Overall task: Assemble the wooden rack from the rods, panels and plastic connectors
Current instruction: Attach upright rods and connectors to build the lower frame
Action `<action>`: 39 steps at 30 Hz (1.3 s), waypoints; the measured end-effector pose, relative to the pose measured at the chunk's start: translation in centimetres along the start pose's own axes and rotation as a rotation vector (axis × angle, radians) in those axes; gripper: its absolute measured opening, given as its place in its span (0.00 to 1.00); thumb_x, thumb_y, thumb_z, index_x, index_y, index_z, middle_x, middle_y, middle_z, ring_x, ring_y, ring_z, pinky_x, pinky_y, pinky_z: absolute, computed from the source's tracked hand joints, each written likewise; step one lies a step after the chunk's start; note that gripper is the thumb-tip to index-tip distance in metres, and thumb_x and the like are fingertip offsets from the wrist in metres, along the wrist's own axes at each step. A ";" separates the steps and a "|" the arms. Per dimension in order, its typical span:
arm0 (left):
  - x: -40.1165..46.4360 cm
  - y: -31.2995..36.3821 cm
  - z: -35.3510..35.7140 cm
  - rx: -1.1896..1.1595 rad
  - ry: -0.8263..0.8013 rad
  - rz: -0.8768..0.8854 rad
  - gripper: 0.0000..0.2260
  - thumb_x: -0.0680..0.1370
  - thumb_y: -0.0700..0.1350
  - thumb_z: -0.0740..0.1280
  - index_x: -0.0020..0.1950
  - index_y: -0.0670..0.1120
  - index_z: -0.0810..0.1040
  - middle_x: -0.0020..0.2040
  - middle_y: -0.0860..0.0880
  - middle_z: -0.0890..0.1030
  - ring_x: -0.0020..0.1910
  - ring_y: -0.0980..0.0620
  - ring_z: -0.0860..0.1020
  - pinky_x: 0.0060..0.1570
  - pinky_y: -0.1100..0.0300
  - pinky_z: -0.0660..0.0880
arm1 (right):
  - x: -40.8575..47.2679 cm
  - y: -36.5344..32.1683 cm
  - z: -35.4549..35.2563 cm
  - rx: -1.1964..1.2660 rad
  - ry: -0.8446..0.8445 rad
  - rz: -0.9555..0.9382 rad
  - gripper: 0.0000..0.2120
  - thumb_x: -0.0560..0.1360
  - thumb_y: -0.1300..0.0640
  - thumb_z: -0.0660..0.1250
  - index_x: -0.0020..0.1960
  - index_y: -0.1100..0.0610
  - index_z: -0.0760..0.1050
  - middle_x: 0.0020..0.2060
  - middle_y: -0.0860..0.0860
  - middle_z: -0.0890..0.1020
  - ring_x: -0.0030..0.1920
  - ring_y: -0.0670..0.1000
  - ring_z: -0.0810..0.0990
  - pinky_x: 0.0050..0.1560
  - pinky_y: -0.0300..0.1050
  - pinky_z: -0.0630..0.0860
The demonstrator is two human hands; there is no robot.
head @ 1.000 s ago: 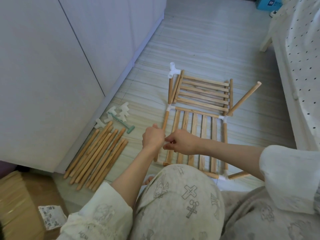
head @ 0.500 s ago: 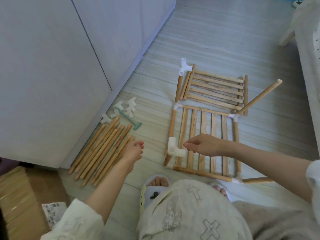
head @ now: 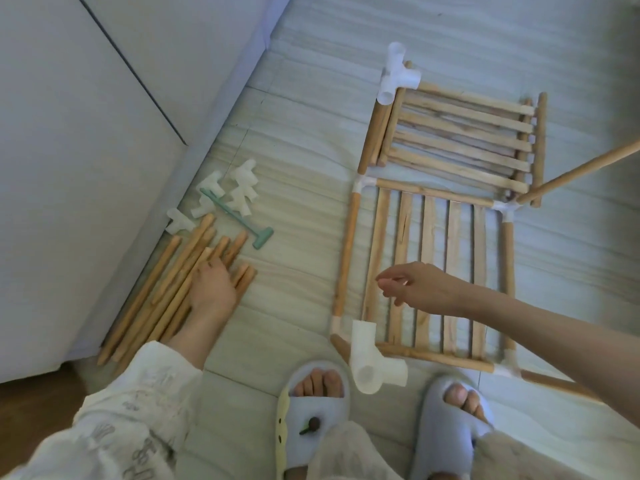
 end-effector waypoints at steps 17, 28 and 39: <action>-2.8 6.0 -6.3 0.010 0.005 0.251 0.13 0.80 0.42 0.58 0.62 0.38 0.69 0.60 0.37 0.67 0.51 0.39 0.74 0.50 0.49 0.73 | -1.4 -1.8 -0.8 -0.001 0.007 0.048 0.19 0.82 0.51 0.54 0.65 0.60 0.72 0.52 0.54 0.81 0.47 0.50 0.81 0.50 0.42 0.76; -3.7 19.7 -17.1 -1.367 -0.139 0.208 0.06 0.83 0.47 0.54 0.59 0.51 0.66 0.34 0.48 0.71 0.28 0.53 0.70 0.28 0.60 0.71 | -2.8 -3.4 -2.3 0.275 0.098 -0.044 0.15 0.81 0.53 0.56 0.57 0.61 0.76 0.46 0.52 0.81 0.42 0.48 0.80 0.46 0.41 0.78; -5.0 24.0 -15.0 -1.495 -0.278 0.026 0.09 0.83 0.45 0.54 0.62 0.46 0.67 0.34 0.47 0.67 0.25 0.54 0.65 0.21 0.66 0.64 | -2.9 -2.6 -2.1 0.570 0.056 -0.047 0.12 0.81 0.53 0.56 0.53 0.57 0.77 0.44 0.52 0.82 0.40 0.47 0.80 0.47 0.42 0.78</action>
Point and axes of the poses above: each hand's wrist, its own x-axis towards the middle knuckle, its own z-axis out of the palm, y = z × x, the point moved 5 cm from there along x, towards the middle knuckle
